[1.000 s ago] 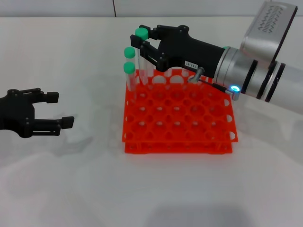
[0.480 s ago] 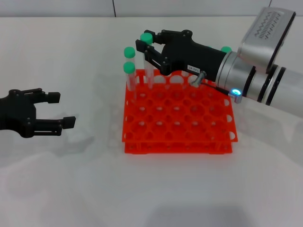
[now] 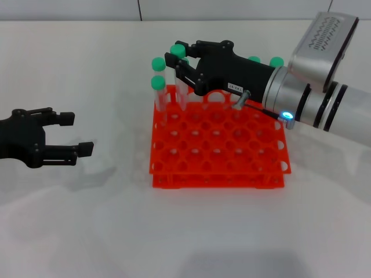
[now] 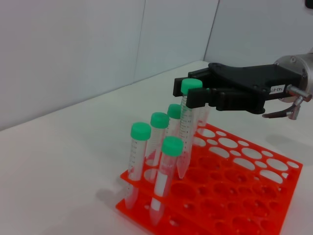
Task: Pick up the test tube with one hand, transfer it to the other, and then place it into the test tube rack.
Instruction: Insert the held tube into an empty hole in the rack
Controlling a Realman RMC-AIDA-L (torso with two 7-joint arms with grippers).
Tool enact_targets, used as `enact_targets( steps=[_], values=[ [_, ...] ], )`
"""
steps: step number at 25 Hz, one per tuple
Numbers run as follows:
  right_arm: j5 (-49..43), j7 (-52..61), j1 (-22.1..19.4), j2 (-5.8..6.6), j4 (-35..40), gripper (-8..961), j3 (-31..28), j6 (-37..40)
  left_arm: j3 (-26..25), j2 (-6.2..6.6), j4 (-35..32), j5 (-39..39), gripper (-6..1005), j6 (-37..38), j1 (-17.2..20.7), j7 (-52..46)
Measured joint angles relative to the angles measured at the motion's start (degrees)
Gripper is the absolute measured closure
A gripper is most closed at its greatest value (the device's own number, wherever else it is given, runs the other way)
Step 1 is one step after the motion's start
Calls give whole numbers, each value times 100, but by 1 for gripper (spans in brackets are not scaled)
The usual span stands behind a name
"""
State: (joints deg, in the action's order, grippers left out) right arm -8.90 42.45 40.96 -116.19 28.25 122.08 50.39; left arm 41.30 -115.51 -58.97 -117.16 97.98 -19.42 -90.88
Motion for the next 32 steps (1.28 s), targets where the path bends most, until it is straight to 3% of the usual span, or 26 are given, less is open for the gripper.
enact_targets(
  steps=[32],
  values=[
    [29,1,15,0,26,688,132,-178,0,3,-1,1,120,-7,-72,0]
  ],
)
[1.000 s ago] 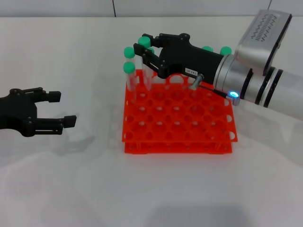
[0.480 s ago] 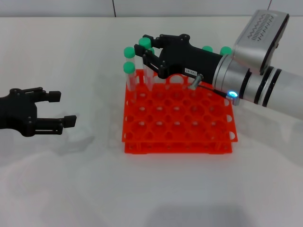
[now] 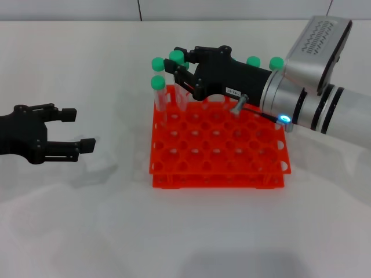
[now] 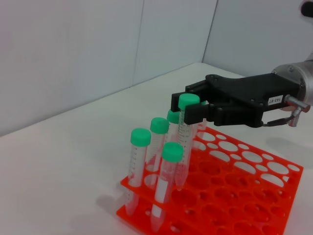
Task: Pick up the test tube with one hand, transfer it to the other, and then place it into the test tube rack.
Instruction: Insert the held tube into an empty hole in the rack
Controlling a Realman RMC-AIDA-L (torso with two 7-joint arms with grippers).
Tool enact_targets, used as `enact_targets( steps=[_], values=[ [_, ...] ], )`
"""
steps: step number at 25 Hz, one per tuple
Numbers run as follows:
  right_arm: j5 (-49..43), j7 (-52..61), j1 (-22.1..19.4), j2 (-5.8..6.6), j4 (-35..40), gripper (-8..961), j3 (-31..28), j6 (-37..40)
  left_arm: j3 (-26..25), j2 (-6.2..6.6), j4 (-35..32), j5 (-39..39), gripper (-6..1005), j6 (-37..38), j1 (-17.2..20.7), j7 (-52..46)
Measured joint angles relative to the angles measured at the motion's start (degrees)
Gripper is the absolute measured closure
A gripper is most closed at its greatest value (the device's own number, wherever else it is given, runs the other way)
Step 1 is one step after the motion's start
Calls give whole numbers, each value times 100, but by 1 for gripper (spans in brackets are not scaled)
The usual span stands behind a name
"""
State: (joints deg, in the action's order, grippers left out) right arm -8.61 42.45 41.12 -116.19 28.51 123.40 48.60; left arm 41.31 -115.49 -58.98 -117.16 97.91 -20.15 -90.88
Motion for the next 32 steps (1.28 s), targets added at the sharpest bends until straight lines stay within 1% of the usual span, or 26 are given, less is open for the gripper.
enact_targets(
  steps=[15,32],
  values=[
    [14,0,-29,0,23,688,-39,7,0,63,0,-12,120,12,-42,0],
    [12,-122,-117,0,-34,689,-49,62,0,45,0,-81,120,30,-78,9]
  ],
)
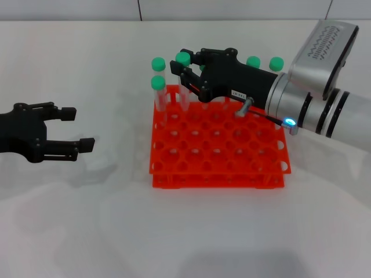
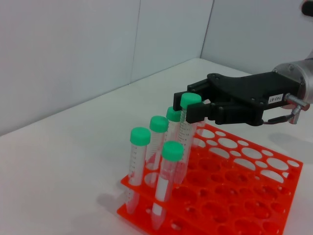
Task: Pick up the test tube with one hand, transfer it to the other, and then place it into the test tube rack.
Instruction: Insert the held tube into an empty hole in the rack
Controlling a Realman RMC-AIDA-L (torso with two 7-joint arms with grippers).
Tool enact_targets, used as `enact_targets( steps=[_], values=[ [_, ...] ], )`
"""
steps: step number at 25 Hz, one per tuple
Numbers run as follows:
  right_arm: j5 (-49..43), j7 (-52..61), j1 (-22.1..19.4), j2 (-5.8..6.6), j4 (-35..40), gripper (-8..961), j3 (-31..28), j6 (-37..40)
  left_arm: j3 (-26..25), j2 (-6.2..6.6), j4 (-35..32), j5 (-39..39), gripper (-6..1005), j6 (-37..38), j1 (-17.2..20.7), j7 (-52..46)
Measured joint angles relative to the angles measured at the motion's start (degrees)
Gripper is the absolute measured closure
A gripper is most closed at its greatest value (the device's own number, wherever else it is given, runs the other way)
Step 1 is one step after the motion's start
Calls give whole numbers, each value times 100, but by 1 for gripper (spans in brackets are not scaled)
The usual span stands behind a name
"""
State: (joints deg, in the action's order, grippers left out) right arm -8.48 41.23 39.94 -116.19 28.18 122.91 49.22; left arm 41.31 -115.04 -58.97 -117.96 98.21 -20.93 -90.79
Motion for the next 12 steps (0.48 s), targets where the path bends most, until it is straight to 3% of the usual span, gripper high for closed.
enact_targets(
  steps=[12],
  values=[
    [3,-7,-13,0,-1,689,-4,8,41,-23,0,-270,120,50,-73,-6]
  ],
)
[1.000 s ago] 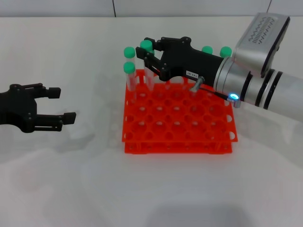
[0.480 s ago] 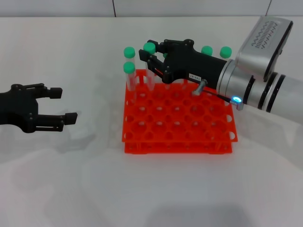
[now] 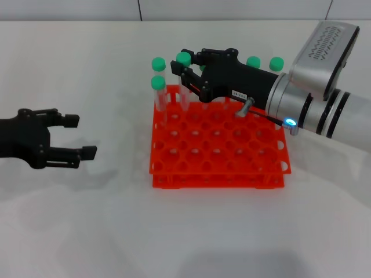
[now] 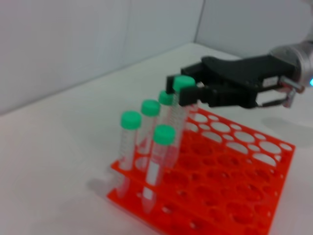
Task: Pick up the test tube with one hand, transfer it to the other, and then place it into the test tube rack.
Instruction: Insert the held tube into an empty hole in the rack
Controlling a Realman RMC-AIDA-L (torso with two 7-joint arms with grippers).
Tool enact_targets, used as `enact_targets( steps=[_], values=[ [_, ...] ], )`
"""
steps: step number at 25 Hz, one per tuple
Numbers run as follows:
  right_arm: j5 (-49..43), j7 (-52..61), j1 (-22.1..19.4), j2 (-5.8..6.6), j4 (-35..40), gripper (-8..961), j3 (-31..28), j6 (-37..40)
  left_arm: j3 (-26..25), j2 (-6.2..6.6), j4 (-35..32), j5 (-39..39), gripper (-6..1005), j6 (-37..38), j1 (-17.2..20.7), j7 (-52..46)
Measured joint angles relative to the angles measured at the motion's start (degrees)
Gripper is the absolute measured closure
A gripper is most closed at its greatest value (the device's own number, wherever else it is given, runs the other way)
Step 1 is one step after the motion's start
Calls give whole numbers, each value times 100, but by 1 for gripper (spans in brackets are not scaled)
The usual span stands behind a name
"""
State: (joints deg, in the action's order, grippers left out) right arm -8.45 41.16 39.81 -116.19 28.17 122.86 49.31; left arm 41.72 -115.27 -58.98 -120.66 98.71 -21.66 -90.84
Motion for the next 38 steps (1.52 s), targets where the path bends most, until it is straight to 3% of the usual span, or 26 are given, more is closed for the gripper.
enact_targets(
  steps=[38],
  values=[
    [-43,49,-17,0,-57,689,63,-53,214,-21,203,-177,120,25,-90,-7]
  ],
)
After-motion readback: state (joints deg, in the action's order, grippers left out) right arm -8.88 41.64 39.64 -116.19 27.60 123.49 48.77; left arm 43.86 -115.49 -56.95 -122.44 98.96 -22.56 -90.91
